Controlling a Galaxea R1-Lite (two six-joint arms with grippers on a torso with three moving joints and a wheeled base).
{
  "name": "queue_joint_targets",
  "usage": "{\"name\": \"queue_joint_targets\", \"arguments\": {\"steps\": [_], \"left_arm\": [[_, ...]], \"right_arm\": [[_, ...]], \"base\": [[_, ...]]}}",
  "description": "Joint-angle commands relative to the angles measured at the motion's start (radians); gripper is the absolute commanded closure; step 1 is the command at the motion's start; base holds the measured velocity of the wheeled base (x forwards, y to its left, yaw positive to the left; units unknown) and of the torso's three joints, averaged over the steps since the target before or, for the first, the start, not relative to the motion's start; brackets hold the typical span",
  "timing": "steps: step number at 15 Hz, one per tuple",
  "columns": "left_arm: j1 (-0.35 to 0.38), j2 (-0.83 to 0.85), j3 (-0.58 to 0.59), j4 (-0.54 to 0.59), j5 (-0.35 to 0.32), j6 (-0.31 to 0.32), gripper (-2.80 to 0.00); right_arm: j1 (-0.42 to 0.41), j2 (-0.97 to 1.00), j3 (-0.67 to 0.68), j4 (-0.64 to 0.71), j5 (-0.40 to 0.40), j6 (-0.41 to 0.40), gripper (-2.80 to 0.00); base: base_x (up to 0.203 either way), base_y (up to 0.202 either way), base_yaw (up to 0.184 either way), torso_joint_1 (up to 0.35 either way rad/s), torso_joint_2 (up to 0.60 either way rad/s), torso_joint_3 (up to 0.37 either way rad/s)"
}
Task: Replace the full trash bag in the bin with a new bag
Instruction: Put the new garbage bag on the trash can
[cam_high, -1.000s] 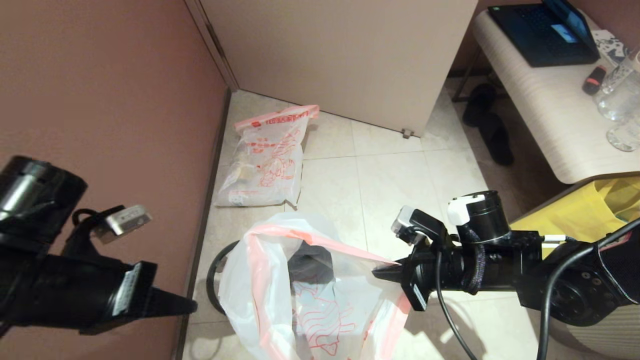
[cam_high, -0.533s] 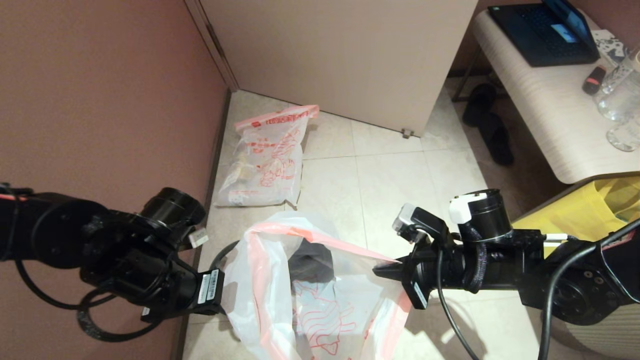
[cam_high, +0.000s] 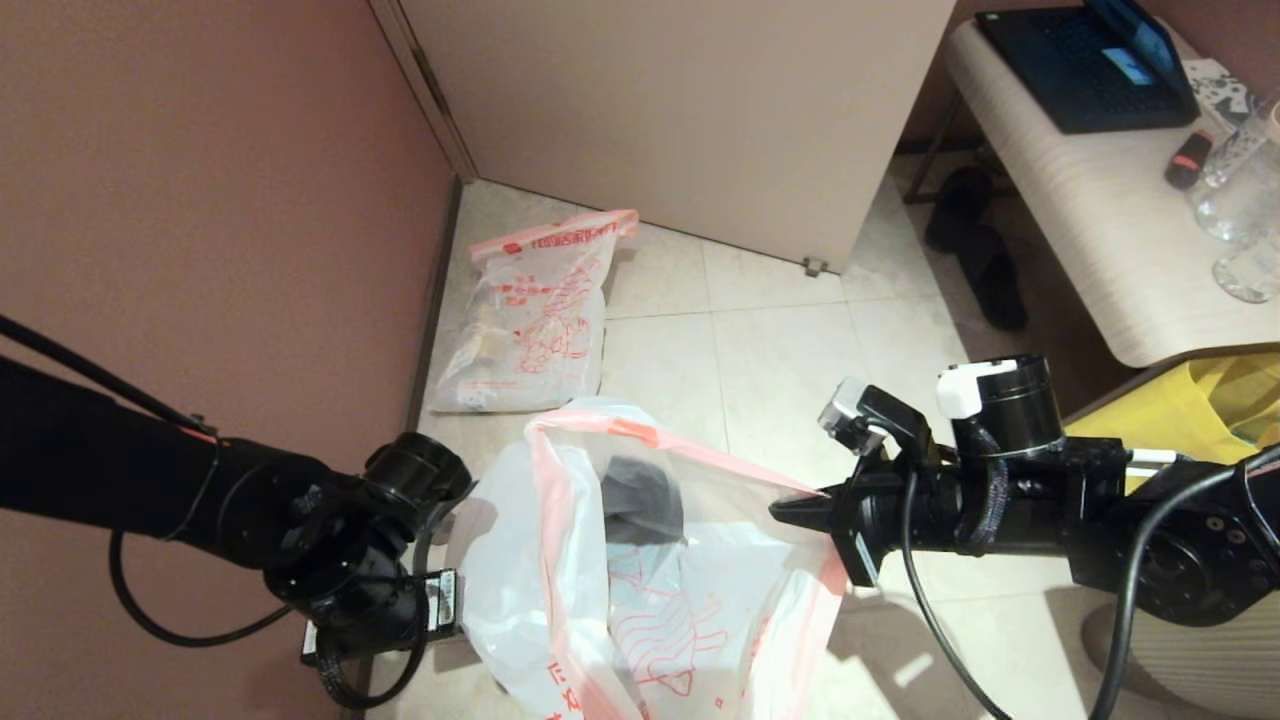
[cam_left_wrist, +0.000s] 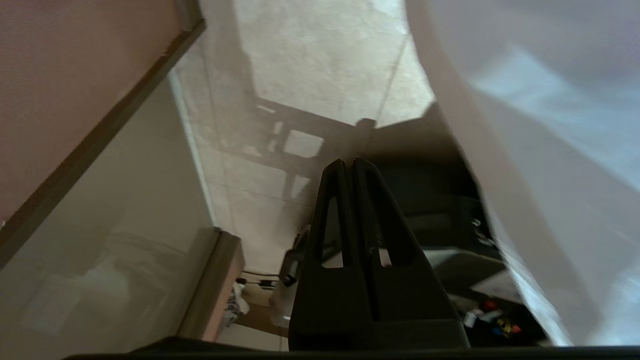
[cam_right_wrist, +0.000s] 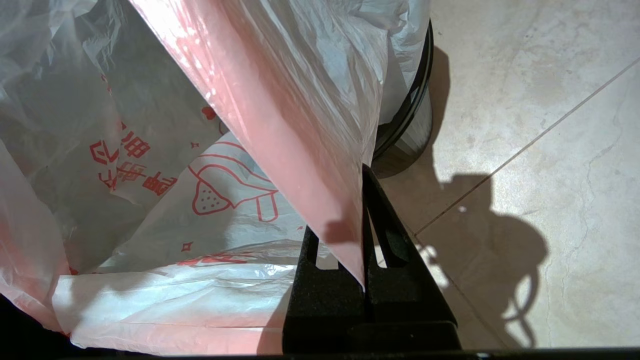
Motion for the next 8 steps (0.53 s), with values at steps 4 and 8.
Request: {"name": "queue_joint_targets", "arguments": {"steps": [4, 8], "left_arm": [[-0.023, 0.134, 0.003, -0.203, 0.051, -0.049, 0.0], [-0.099, 0.196, -0.138, -0.256, 0.05, -0.053, 0.0]], "right_arm": [[-0.048, -0.022, -0.006, -0.003, 0.026, -0.002, 0.0], [-0.051, -0.028, -0.005, -0.001, 0.031, -0.002, 0.0]], "base": [[0.0, 0.0, 0.0, 0.0, 0.0, 0.0], [0.0, 0.0, 0.0, 0.0, 0.0, 0.0]]}}
